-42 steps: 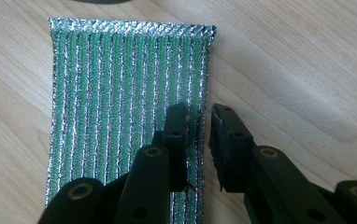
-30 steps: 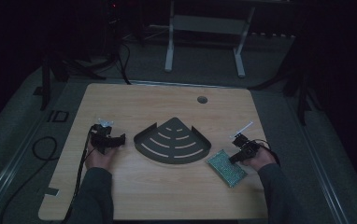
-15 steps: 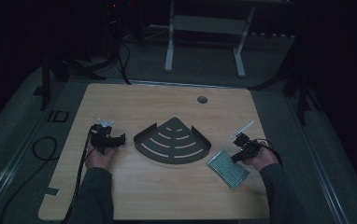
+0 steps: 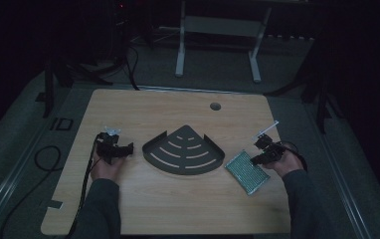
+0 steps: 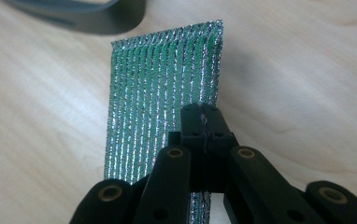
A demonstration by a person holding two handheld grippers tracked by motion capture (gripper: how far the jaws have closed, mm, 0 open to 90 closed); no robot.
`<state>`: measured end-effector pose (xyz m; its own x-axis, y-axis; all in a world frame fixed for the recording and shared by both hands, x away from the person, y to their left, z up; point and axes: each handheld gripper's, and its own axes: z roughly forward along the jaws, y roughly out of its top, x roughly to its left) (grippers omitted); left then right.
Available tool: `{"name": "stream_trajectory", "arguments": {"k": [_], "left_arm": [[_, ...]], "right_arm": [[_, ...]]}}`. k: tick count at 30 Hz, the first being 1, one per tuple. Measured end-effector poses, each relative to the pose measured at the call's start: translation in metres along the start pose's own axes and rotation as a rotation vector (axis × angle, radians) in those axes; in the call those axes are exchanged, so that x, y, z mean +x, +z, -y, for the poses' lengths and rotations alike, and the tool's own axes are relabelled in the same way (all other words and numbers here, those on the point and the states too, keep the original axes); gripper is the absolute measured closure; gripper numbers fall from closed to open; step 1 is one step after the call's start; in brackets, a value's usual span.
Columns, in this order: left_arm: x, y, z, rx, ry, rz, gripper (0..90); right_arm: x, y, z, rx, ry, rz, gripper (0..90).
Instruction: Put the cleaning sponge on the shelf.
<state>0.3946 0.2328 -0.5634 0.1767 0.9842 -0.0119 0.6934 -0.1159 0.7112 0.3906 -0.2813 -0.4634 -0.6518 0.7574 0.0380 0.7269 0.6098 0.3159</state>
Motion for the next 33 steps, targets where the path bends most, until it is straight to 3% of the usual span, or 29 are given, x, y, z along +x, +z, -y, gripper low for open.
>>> {"name": "stream_trajectory", "arguments": {"k": [27, 33], "left_arm": [[0.000, 0.000, 0.000, -0.001, -0.001, 0.000, 16.0], [0.000, 0.000, 0.000, -0.002, -0.001, -0.001, 16.0]], "right_arm": [[0.002, -0.029, -0.033, 0.016, -0.049, 0.038, 89.6], [-0.001, -0.034, -0.035, 0.013, -0.041, 0.044, 89.6]]}}
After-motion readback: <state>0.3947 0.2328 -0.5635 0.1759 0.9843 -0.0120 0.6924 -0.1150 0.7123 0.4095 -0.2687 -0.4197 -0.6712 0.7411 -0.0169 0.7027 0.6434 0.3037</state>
